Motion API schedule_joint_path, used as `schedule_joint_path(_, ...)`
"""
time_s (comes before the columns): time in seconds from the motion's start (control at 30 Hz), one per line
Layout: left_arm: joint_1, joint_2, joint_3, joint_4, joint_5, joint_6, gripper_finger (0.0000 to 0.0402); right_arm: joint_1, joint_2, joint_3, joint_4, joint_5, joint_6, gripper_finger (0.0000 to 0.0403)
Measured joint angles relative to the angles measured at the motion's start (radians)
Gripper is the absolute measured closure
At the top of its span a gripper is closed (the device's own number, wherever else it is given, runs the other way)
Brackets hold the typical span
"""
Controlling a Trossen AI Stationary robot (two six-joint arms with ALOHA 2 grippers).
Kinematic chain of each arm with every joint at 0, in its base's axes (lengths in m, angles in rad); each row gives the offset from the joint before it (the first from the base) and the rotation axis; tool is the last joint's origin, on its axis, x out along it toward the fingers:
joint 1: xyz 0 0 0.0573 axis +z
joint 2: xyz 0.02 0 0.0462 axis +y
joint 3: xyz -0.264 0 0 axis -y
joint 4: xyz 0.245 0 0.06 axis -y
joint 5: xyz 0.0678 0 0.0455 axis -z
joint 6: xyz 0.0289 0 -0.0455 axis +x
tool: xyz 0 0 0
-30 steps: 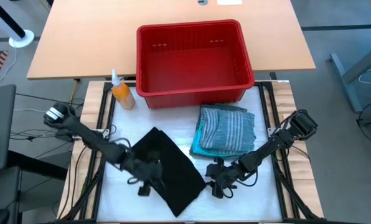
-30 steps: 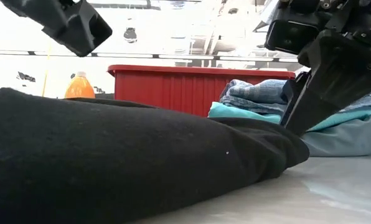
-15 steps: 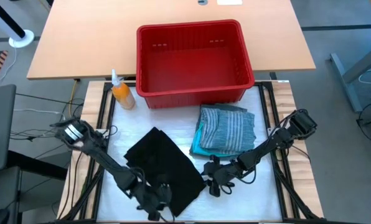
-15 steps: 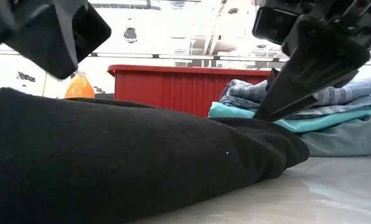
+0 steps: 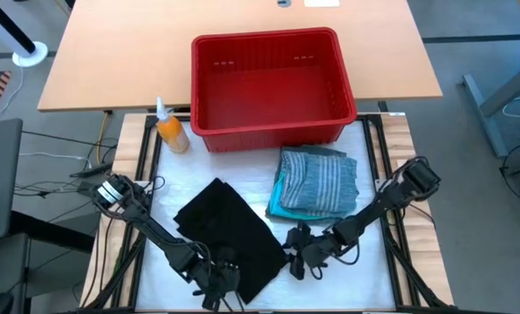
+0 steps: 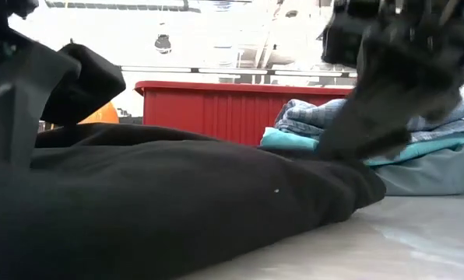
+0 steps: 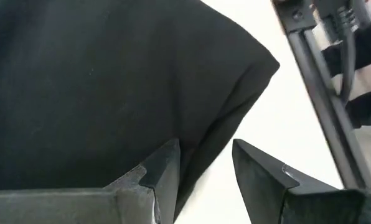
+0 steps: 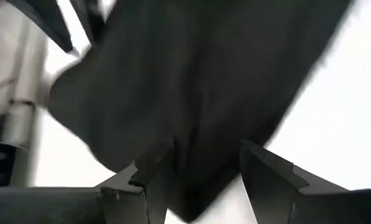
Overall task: Fold Laundry from Bin
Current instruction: Fold the black shirt
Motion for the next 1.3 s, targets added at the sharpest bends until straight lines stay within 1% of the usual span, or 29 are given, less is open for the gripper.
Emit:
schedule_joint_path(0.1,-0.003,0.000,0.000,0.002,0.007,-0.003,0.0265,-0.009,0.005,0.002,0.039,0.013,0.005,0.0202)
schedule_joint_path(0.2,-0.007,0.000,0.000,-0.014,0.017,-0.010,0.0265,-0.013,0.005,0.003,0.080,0.015,-0.030,0.0224)
schedule_joint_path(0.3,-0.007,0.000,0.000,-0.019,0.020,-0.011,0.0265,-0.014,0.005,0.003,0.100,0.015,-0.060,0.0259)
schedule_joint_path(0.5,-0.002,0.000,0.000,-0.022,0.021,-0.035,0.0265,-0.031,0.005,0.003,0.110,0.013,-0.064,0.0346)
schedule_joint_path(0.57,0.000,-0.009,0.000,-0.041,0.021,-0.070,0.0265,-0.038,0.005,0.003,0.120,0.011,-0.063,0.0376)
schedule_joint_path(0.6,0.001,-0.023,0.001,-0.076,0.021,-0.116,0.0265,-0.040,0.005,0.003,0.124,0.011,-0.064,0.0385)
schedule_joint_path(0.67,0.003,-0.070,0.003,-0.181,0.009,-0.190,0.0270,-0.047,0.005,0.003,0.129,0.012,-0.060,0.0387)
schedule_joint_path(0.73,-0.010,-0.134,0.003,-0.240,-0.050,-0.213,0.0281,-0.055,0.005,0.003,0.127,0.011,-0.039,0.0379)
schedule_joint_path(0.87,-0.051,-0.267,0.006,-0.257,-0.264,-0.219,0.0304,-0.075,0.005,0.003,0.128,0.011,-0.005,0.0381)
schedule_joint_path(0.93,-0.069,-0.286,0.006,-0.236,-0.371,-0.229,0.0312,-0.088,0.005,0.003,0.128,0.012,0.027,0.0386)
schedule_joint_path(1.0,-0.082,-0.269,0.006,-0.225,-0.441,-0.259,0.0317,-0.101,0.005,0.003,0.133,0.012,0.057,0.0386)
schedule_joint_path(1.07,-0.086,-0.223,-0.001,-0.190,-0.453,-0.305,0.0319,-0.111,0.005,0.003,0.149,0.011,0.060,0.0385)
schedule_joint_path(1.2,-0.085,-0.107,-0.004,-0.065,-0.372,-0.333,0.0319,-0.109,0.005,0.003,0.163,0.011,0.073,0.0385)
schedule_joint_path(1.3,-0.076,-0.077,-0.003,0.035,-0.398,-0.290,0.0319,-0.097,0.005,0.003,0.161,-0.001,0.078,0.0385)
